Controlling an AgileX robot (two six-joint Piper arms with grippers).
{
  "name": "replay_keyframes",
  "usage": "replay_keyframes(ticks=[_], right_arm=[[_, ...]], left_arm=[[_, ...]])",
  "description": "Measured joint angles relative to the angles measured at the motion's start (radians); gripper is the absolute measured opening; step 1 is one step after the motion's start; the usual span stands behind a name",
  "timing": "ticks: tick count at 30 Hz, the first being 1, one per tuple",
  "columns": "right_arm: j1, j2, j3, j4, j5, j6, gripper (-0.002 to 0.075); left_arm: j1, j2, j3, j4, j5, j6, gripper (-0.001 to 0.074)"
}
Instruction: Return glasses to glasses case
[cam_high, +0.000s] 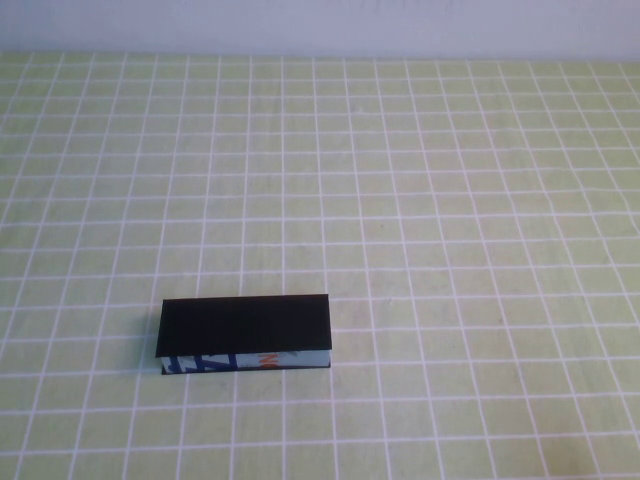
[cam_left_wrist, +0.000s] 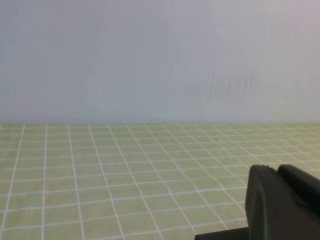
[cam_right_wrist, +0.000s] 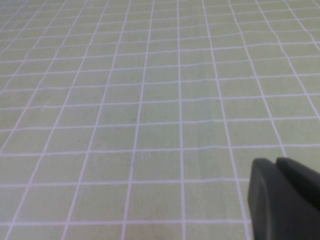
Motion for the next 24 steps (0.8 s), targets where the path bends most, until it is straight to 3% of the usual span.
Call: replay_keyframes(ticks=[4,9,13,19,24], right_arm=[[0.000,0.000,0.000,0.000,0.000,0.000,-0.0011],[0.000,0.000,0.000,0.000,0.000,0.000,-0.0011],[0.000,0.000,0.000,0.008,0.000,0.000,-0.0011],[0.000,0.000,0.000,0.026,0.000,0.000,-0.0011],[0.000,0.000,0.000,0.028,0.000,0.000,-0.0011]], left_arm=[[0.006,0.000,0.000,0.144,-0.030,-0.095,-0.0002],[0.136,0.000,0.000,0.756,-0.036,-0.602,-0.0002],[0.265,0.000,0.000,1.143,0.110,-1.040,-0.0002],[0.297,0.000,0.000,1.267,0.380,-1.176,-0.0002],[0.297,0.000,0.000,1.274,0.420,-1.189,-0.0002]])
